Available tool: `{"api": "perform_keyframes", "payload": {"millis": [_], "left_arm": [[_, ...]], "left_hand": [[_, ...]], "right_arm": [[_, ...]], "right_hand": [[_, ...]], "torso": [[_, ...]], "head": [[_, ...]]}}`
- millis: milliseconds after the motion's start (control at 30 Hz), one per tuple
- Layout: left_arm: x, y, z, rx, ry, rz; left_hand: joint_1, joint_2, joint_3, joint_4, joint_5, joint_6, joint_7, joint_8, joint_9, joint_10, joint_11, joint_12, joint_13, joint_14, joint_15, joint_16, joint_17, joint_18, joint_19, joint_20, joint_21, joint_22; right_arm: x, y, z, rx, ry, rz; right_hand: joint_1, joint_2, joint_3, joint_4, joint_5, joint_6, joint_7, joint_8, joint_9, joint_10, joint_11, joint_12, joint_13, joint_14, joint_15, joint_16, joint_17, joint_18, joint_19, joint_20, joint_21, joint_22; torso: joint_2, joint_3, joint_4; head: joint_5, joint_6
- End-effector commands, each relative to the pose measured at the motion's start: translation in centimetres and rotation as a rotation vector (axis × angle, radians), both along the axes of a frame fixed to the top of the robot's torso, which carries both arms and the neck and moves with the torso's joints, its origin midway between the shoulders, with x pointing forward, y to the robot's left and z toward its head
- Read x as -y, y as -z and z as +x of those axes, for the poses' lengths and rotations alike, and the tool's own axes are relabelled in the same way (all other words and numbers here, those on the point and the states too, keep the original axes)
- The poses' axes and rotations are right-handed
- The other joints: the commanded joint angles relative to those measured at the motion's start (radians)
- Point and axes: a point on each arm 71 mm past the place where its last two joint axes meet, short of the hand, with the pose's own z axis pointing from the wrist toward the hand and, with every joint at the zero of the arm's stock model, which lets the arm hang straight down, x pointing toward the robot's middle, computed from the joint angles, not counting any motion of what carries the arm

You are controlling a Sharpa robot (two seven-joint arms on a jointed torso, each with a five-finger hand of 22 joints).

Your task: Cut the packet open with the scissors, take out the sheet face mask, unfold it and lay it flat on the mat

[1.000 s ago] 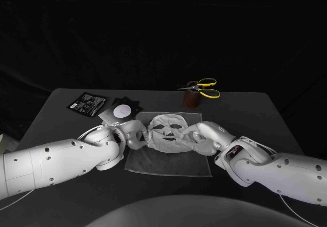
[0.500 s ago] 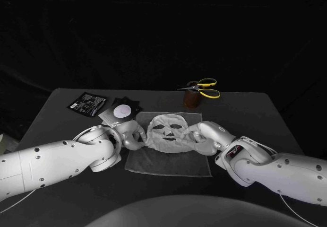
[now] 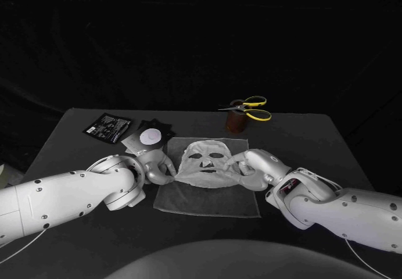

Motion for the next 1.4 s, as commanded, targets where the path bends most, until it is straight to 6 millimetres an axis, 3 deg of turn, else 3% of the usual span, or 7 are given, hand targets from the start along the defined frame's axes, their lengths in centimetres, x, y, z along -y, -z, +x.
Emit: {"api": "perform_keyframes", "payload": {"millis": [33,667,867,933,1033,1233,1400], "left_arm": [[-0.1,0.4,-0.2,-0.07,0.007,0.01],[-0.4,0.3,0.1,-0.084,-0.016,-0.002],[-0.6,0.2,0.2,-0.081,-0.036,-0.02],[-0.8,0.2,0.3,-0.079,-0.039,-0.023],[-0.9,-0.1,0.5,-0.076,-0.039,-0.026],[-1.6,-0.7,0.8,-0.067,-0.039,-0.025],[-2.3,-1.2,1.0,-0.072,-0.041,-0.016]], "left_hand": [[-0.011,-0.003,0.006,-0.001,0.005,0.007,-0.003,0.004,0.073,0.004,-0.001,0.003,0.002,0.108,-0.007,0.004,0.263,-0.008,0.029,-0.003,0.002,0.144],[-0.037,-0.008,0.001,-0.004,0.002,-0.01,0.002,0.004,0.085,-0.005,0.003,-0.008,-0.01,0.108,-0.005,0.004,0.263,-0.007,0.026,-0.003,-0.002,0.139],[-0.101,-0.044,-0.084,0.017,0.001,-0.077,0.018,-0.036,0.076,-0.075,0.019,-0.073,-0.101,0.108,0.009,0.004,0.263,0.001,0.009,0.004,-0.026,0.114],[-0.128,-0.065,-0.151,0.022,0.002,-0.13,0.038,-0.057,0.065,-0.114,0.038,-0.106,-0.154,0.106,0.026,0.002,0.258,0.003,0.001,0.016,-0.037,0.103],[-0.127,-0.063,-0.246,0.018,0.0,-0.183,0.054,-0.057,0.06,-0.159,0.05,-0.142,-0.21,0.104,0.038,-0.002,0.25,0.007,-0.007,0.028,-0.048,0.091],[-0.098,-0.06,-0.345,0.032,-0.001,-0.233,0.054,-0.027,0.059,-0.224,0.054,-0.19,-0.29,0.1,0.042,-0.006,0.24,0.011,-0.017,0.034,-0.061,0.077],[-0.06,-0.051,-0.377,0.038,0.001,-0.251,0.054,-0.003,0.06,-0.243,0.055,-0.198,-0.313,0.099,0.042,-0.008,0.237,0.013,-0.021,0.035,-0.066,0.073]], "right_arm": [[0.1,0.1,0.0,-0.01,0.004,-0.01],[0.0,1.1,0.0,-0.082,-0.016,-0.136],[0.2,1.1,0.1,-0.066,0.006,-0.135],[0.2,1.0,0.2,-0.057,0.012,-0.129],[0.3,0.9,0.2,-0.046,0.018,-0.122],[0.5,0.8,0.2,-0.035,0.023,-0.114],[0.6,0.8,0.3,-0.033,0.024,-0.113]], "right_hand": [[0.002,0.001,-0.002,-0.002,0.004,0.007,-0.002,0.0,0.001,0.012,0.003,0.004,0.138,0.087,0.001,0.007,0.17,0.009,0.001,0.006,0.002,0.139],[0.012,-0.011,0.003,-0.017,0.001,-0.009,0.004,-0.017,-0.006,0.003,0.007,-0.011,0.128,0.084,0.003,0.0,0.158,0.013,-0.008,0.006,-0.024,0.134],[0.008,-0.016,0.004,-0.018,-0.002,-0.03,0.014,-0.036,-0.015,0.001,0.015,-0.013,0.126,0.084,0.009,-0.001,0.157,0.013,-0.01,0.01,-0.029,0.132],[0.008,-0.016,0.004,-0.018,-0.002,-0.031,0.015,-0.037,-0.015,0.001,0.015,-0.012,0.126,0.084,0.01,-0.001,0.156,0.013,-0.01,0.011,-0.027,0.133],[0.008,-0.017,0.004,-0.019,-0.001,-0.033,0.016,-0.04,-0.016,0.0,0.016,-0.014,0.125,0.083,0.01,-0.001,0.156,0.013,-0.01,0.011,-0.028,0.133],[0.009,-0.017,0.005,-0.02,-0.001,-0.035,0.017,-0.042,-0.017,-0.001,0.017,-0.015,0.124,0.083,0.011,-0.002,0.154,0.013,-0.011,0.012,-0.03,0.132],[0.01,-0.018,0.006,-0.021,-0.001,-0.036,0.017,-0.043,-0.018,0.0,0.017,-0.014,0.125,0.083,0.012,-0.002,0.155,0.013,-0.011,0.013,-0.031,0.132]], "torso": [[0.001,-0.0002,-0.0003],[0.001,0.0001,0.0003],[0.001,0.0001,0.0],[0.001,0.0001,-0.0001],[0.0,-0.0002,0.0],[0.0,0.0004,0.0004],[0.0,0.0,0.0001]], "head": [[-0.002,0.0],[-0.003,0.0],[-0.003,0.0],[-0.003,0.0],[-0.005,0.0],[-0.006,0.0],[-0.006,0.0]]}}
